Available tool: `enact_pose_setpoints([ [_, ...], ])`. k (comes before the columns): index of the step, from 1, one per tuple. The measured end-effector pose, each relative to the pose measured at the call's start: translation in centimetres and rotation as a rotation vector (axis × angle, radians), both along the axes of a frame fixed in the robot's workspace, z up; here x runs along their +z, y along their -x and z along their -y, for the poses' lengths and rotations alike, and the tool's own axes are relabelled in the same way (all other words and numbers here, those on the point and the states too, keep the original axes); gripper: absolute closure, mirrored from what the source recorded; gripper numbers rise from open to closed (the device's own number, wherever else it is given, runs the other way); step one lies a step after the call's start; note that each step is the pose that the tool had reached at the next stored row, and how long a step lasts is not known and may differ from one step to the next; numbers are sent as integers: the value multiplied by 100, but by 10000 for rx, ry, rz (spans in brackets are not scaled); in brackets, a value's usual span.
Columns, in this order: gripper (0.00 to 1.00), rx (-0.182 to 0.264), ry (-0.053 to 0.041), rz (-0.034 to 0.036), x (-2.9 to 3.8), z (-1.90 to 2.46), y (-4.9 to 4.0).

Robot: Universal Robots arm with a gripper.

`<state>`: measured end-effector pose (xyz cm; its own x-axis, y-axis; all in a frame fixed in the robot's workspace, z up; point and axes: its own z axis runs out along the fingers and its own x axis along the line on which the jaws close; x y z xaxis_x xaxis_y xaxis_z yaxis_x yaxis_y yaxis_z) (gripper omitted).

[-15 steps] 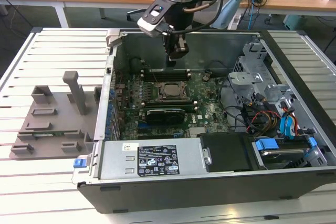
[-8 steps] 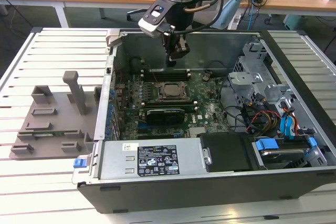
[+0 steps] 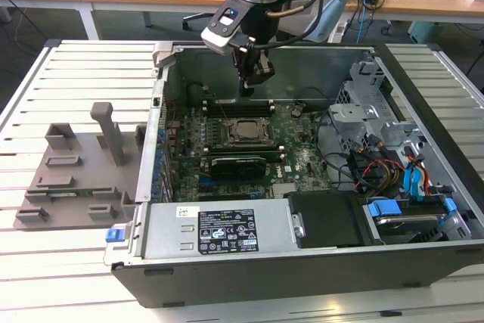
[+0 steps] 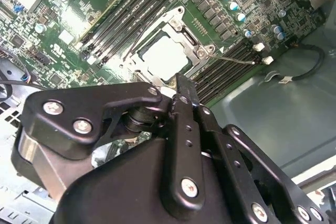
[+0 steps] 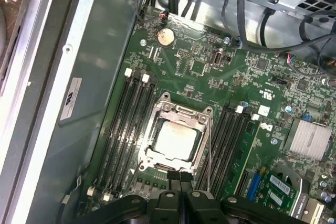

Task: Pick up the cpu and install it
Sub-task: 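Install the first cpu locking lever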

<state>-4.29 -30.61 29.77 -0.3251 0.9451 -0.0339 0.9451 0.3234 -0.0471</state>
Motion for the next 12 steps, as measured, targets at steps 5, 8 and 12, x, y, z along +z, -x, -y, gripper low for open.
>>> enact_pose_setpoints([
  [5,89,401,0,0,0,0,0],
  [8,89,769,0,1,0,0,0],
  [12,89,1282,0,1,0,0,0],
])
